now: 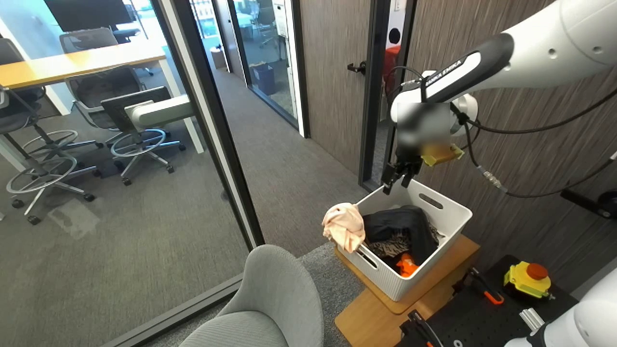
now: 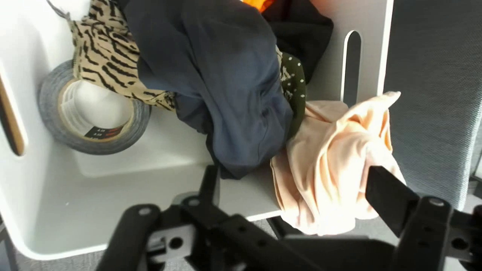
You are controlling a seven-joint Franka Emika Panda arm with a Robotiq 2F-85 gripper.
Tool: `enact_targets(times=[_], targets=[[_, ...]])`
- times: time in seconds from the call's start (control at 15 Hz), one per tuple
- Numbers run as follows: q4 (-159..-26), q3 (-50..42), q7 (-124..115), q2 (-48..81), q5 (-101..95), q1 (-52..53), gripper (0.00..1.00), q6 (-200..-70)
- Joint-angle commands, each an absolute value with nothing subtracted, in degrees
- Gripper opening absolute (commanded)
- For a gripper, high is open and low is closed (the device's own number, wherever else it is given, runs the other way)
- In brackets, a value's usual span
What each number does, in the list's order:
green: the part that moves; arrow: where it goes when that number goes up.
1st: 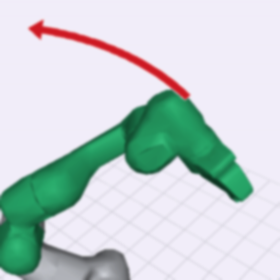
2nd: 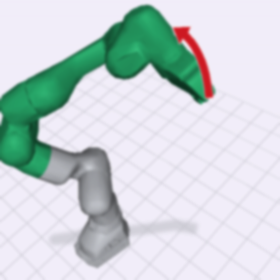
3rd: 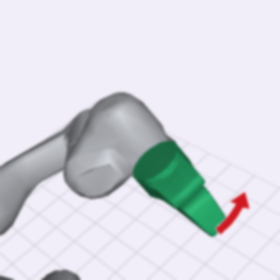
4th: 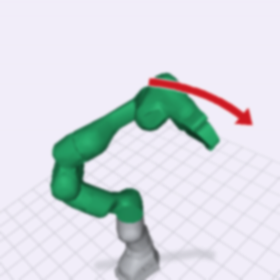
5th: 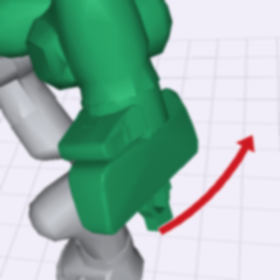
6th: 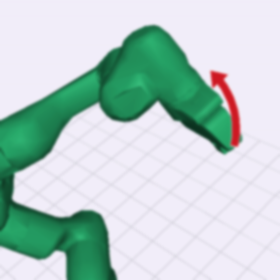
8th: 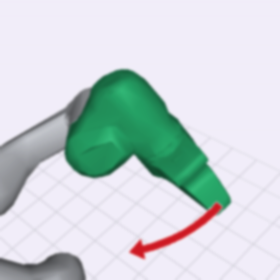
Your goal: Move the clothes from the backrest to the box
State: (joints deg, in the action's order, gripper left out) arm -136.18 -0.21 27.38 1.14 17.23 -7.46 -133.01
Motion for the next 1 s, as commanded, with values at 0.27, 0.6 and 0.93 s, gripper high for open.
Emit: enact_targets(times=[0.27, 0.6, 0.93], targets=[[-147.00, 0.16, 8.70, -26.55, 3.12, -2.90, 1.00, -124.16], [-149.47, -0.85, 10.36, -41.03, 1.86, -1.19, 1.00, -110.75], [-151.00, -1.38, 9.83, -49.18, 1.47, -1.19, 1.00, -102.31]])
